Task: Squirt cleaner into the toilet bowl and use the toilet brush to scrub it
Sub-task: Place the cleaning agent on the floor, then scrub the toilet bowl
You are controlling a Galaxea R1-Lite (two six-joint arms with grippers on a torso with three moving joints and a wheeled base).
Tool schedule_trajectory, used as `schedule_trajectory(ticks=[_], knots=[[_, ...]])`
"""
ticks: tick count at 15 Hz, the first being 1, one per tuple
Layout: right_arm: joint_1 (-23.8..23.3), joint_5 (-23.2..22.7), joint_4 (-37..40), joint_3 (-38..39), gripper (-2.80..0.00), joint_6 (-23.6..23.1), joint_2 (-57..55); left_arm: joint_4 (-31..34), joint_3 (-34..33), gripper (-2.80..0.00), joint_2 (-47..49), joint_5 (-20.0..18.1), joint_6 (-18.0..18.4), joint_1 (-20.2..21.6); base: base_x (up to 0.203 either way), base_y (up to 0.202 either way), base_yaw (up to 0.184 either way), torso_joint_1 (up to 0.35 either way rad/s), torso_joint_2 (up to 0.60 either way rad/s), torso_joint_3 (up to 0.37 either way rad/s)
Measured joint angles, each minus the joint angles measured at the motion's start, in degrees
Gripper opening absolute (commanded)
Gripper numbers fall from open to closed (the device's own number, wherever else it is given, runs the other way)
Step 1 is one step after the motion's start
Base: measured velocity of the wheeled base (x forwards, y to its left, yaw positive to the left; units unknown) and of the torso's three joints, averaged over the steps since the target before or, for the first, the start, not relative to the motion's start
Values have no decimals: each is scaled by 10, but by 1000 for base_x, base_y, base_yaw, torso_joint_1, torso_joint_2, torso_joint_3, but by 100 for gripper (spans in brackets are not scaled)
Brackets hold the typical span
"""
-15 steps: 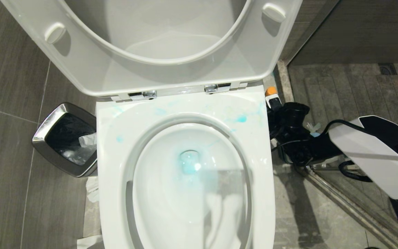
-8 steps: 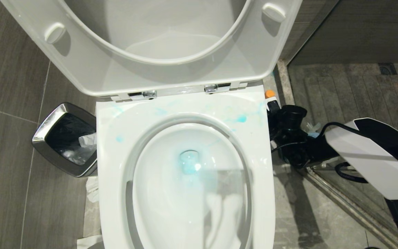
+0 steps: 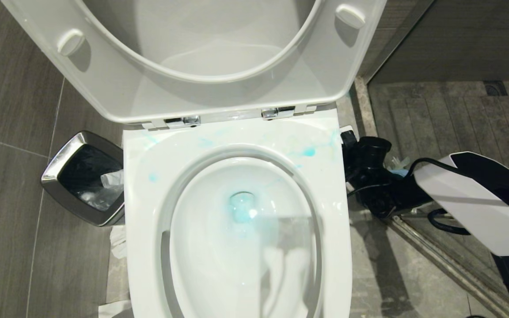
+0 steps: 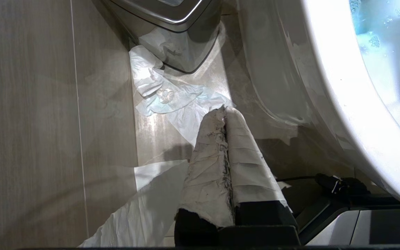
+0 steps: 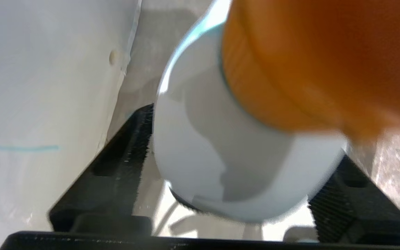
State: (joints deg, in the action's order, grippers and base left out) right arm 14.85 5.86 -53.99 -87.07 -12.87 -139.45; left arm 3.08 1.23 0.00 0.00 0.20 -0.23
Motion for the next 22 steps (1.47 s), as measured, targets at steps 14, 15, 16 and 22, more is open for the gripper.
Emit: schedule_trajectory(ticks=[14,15,16,22], knots=[[36,6,5,399,-280,21,302,0,0,-280,0,0,0,0,0,0,0,0,0,0],[36,6,5,425,-280,23,321,0,0,-280,0,0,0,0,0,0,0,0,0,0],[37,6,5,455,-280,26,341,0,0,-280,0,0,0,0,0,0,0,0,0,0],[35,5,2,627,-280,30,444,0,0,-280,0,0,0,0,0,0,0,0,0,0]])
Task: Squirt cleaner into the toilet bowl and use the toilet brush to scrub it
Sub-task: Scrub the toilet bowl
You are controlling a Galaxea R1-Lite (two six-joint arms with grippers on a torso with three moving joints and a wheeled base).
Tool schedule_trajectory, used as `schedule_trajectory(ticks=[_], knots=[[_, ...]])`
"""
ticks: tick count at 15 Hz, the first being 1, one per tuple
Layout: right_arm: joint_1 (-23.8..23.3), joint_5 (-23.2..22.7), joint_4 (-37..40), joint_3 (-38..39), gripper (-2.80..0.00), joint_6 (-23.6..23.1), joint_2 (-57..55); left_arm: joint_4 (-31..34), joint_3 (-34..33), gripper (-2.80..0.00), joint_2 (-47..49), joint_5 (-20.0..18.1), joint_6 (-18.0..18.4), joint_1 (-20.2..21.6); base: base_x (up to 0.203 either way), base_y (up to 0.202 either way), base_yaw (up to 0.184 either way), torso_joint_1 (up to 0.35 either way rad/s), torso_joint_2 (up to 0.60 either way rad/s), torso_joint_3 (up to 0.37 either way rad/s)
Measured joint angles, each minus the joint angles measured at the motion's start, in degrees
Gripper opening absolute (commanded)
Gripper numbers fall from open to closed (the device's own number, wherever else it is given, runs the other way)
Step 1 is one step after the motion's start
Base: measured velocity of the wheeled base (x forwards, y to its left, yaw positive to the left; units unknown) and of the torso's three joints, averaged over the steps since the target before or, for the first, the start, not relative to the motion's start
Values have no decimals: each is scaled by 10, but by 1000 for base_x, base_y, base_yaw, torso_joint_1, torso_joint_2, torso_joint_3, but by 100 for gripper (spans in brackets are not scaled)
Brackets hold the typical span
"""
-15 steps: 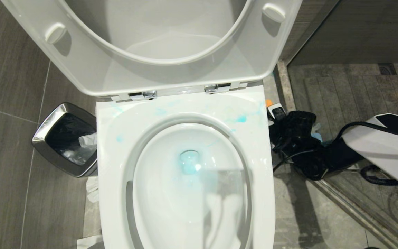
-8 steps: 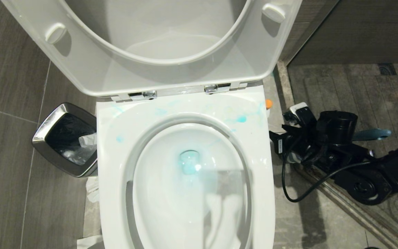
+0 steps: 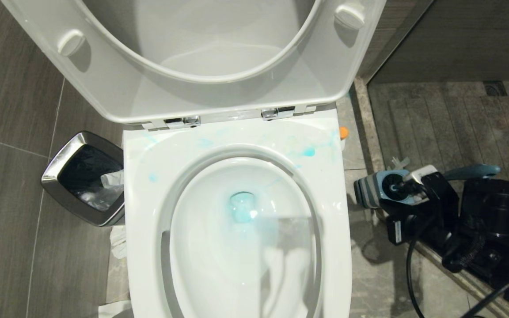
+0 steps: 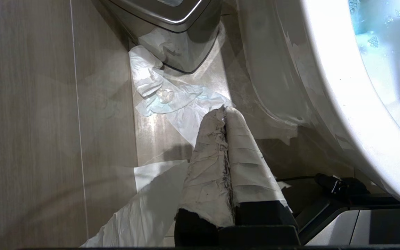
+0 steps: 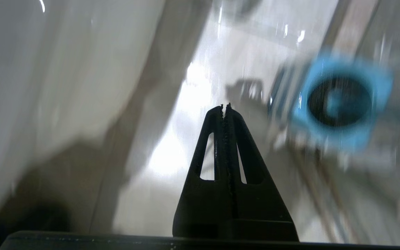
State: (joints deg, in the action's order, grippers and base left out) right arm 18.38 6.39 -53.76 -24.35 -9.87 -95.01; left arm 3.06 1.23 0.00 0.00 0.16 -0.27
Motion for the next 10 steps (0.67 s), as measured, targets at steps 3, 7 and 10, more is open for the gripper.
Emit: schedule_trajectory(ticks=[3,7,10], knots=[[-1,1,-13,112,-280,33,49,0,0,-280,0,0,0,0,0,0,0,0,0,0],[-26,0,-41,226,-280,60,115,0,0,-280,0,0,0,0,0,0,0,0,0,0],[-101,-1,-70,241,-280,39,149,0,0,-280,0,0,0,0,0,0,0,0,0,0]])
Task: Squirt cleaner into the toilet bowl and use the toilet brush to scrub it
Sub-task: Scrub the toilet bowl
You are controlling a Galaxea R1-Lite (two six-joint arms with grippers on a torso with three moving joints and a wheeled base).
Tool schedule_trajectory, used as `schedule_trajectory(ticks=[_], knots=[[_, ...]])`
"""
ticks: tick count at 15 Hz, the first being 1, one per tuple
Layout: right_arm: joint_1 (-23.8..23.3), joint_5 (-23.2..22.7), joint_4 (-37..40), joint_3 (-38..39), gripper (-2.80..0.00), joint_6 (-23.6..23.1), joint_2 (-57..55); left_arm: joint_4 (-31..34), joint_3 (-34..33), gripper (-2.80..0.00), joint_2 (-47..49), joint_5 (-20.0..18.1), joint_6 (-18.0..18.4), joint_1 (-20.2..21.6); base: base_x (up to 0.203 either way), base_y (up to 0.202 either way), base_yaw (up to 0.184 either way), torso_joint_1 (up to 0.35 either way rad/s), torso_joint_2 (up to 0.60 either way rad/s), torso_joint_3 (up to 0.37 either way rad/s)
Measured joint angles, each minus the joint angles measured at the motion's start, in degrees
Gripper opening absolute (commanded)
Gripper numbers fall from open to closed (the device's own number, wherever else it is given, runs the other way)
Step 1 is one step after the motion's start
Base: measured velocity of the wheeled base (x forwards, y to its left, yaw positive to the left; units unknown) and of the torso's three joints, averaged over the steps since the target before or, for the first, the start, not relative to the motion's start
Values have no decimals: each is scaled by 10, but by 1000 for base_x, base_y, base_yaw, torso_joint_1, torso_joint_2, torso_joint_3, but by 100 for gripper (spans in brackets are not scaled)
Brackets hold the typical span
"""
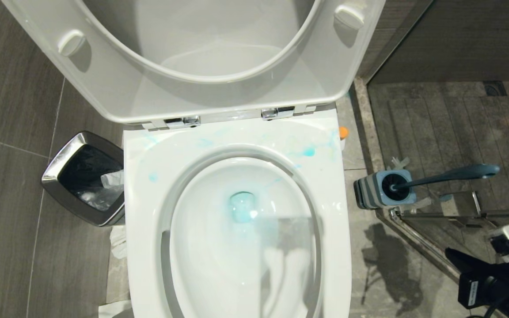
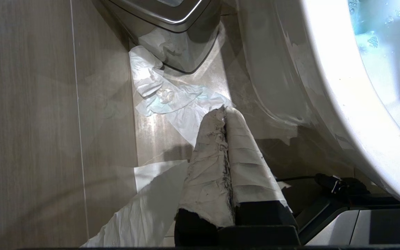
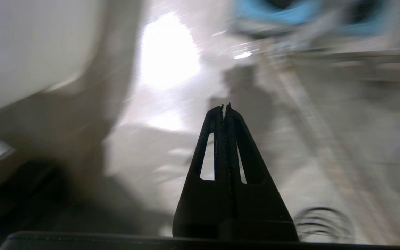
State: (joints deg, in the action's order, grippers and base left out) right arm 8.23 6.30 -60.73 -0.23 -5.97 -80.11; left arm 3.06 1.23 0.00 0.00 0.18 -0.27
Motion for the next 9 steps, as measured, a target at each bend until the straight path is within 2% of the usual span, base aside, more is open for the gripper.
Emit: schedule_trajectory(ticks=[2,3,5,6,9], knots=[[-57,-1,-20,2,-280,-51,16,0,0,-280,0,0,0,0,0,0,0,0,0,0],[-82,-2,-28,2,-280,-90,24,0,0,-280,0,0,0,0,0,0,0,0,0,0],[-111,-4,-49,2,-280,-182,40,0,0,-280,0,0,0,0,0,0,0,0,0,0],[-116,-4,-67,2,-280,-212,43,0,0,-280,0,0,0,0,0,0,0,0,0,0],[-122,-3,-103,2,-280,-223,30,0,0,-280,0,0,0,0,0,0,0,0,0,0]])
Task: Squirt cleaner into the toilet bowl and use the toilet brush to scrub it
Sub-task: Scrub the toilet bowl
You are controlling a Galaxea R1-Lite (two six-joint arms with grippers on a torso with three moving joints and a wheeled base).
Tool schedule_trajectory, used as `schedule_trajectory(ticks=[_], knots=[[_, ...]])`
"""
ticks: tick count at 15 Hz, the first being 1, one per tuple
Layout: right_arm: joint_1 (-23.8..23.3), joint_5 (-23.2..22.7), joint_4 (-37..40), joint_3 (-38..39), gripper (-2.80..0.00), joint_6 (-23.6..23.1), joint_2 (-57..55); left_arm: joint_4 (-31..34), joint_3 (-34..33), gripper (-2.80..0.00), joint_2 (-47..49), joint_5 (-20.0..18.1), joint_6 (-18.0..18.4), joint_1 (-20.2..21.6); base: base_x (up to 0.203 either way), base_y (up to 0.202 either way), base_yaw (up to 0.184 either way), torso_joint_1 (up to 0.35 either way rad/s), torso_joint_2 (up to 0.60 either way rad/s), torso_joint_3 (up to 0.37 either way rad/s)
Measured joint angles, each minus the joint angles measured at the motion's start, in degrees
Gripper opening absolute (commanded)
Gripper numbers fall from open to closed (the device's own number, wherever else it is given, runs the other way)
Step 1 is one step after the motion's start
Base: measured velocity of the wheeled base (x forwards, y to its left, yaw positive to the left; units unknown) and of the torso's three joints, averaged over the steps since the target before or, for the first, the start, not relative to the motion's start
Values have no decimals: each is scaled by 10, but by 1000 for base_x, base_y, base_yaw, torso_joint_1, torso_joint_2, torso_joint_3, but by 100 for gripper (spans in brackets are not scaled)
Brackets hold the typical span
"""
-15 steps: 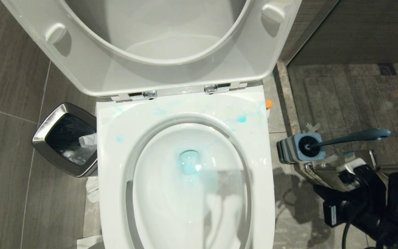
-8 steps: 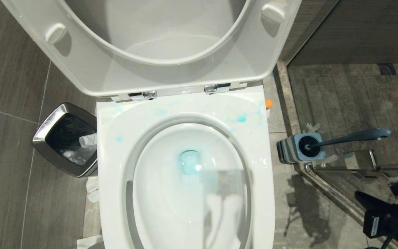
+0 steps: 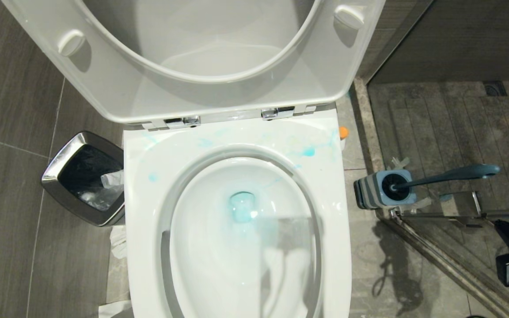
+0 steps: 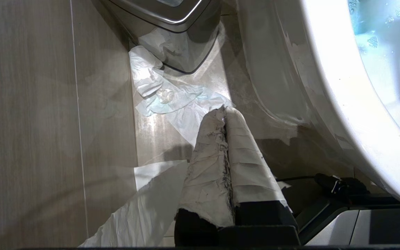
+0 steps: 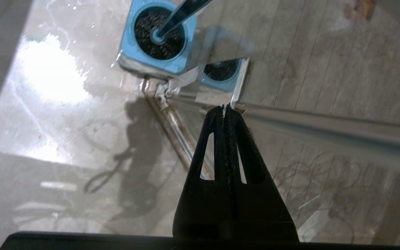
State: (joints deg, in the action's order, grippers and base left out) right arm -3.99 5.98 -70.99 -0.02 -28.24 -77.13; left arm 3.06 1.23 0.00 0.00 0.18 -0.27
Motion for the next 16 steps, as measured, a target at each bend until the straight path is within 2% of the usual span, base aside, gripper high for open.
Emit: schedule_trajectory(ticks=[1,2,8,11,16], knots=[[0,1,-15,0,-280,4,-12,0,0,-280,0,0,0,0,0,0,0,0,0,0],[0,1,-28,0,0,6,-25,0,0,-280,0,0,0,1,0,0,0,0,0,0],[0,0,-59,-10,0,20,-95,0,0,-280,0,0,0,0,0,0,0,0,0,0],[1,-1,-59,-67,0,60,-129,0,0,-280,0,0,0,0,0,0,0,0,0,0],[10,-2,-59,-141,0,83,-192,0,0,-280,0,0,0,0,0,0,0,0,0,0]])
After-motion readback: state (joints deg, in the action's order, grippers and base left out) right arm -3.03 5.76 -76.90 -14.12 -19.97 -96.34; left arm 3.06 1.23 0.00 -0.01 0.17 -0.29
